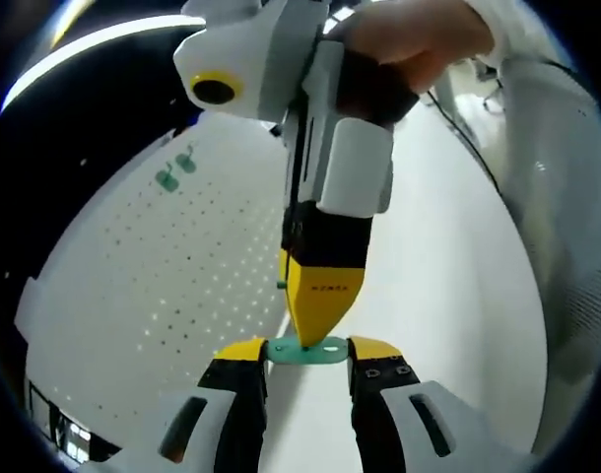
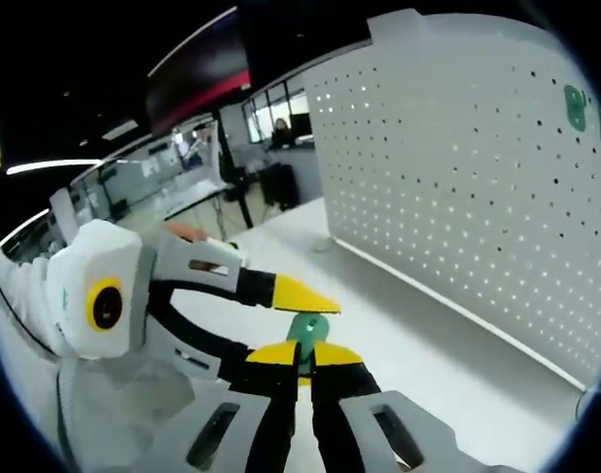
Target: Insert the hook assembly into the mounting plate slot until the hook locks in place.
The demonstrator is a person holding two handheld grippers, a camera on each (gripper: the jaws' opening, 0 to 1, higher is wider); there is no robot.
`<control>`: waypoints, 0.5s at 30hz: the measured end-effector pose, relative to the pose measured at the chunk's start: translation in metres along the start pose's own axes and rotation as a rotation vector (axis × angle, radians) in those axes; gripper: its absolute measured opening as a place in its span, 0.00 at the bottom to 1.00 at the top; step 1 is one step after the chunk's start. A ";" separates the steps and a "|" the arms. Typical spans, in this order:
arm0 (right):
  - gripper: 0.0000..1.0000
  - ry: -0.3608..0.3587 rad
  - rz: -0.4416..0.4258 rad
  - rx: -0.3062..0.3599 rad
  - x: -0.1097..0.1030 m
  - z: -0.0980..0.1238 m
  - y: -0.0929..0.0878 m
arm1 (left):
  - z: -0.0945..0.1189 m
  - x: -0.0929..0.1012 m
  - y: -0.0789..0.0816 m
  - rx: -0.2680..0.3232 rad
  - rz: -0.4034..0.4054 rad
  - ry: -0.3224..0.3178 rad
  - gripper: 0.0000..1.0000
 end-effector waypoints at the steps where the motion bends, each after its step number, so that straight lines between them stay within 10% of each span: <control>1: 0.01 0.000 -0.007 0.002 0.000 0.000 0.000 | 0.000 0.000 0.000 -0.001 -0.001 0.001 0.32; 15: 0.01 -0.005 -0.048 0.031 0.000 0.000 0.002 | 0.001 -0.003 0.000 0.001 0.031 0.020 0.33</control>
Point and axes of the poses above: the point that each gripper's makers call its tool centre point, and the gripper's own axes: z roughly backward along the fingers, x roughly to its right, y roughly out of its top, the point moved 10 cm from there along z, roughly backward along the fingers, and after that the axes turned 10 degrees about y, right-handed, at the moved point
